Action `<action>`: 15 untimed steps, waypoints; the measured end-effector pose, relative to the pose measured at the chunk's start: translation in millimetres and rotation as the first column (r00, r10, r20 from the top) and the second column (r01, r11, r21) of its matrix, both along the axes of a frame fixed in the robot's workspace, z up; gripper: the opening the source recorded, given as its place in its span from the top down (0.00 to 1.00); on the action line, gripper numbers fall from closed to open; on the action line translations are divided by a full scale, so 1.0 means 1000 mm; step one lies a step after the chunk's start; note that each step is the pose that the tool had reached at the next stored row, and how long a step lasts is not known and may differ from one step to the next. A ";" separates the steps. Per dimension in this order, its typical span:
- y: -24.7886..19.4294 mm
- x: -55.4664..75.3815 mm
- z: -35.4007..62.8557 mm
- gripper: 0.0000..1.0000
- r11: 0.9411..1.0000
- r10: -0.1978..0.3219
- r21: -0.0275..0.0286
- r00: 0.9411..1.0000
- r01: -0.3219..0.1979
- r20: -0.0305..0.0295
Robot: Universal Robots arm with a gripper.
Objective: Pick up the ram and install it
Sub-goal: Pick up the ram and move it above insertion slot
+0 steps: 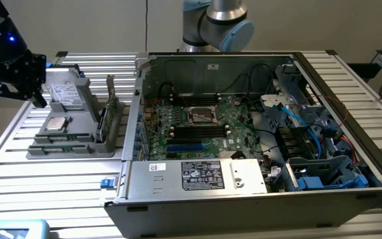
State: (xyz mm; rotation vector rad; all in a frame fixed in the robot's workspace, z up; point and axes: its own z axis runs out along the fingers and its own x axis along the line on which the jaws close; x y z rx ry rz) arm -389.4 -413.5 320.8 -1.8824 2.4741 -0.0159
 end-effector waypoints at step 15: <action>0.0000 0.000 -0.0005 0.89 0.974 0.225 -0.008 0.974 -0.225 -0.001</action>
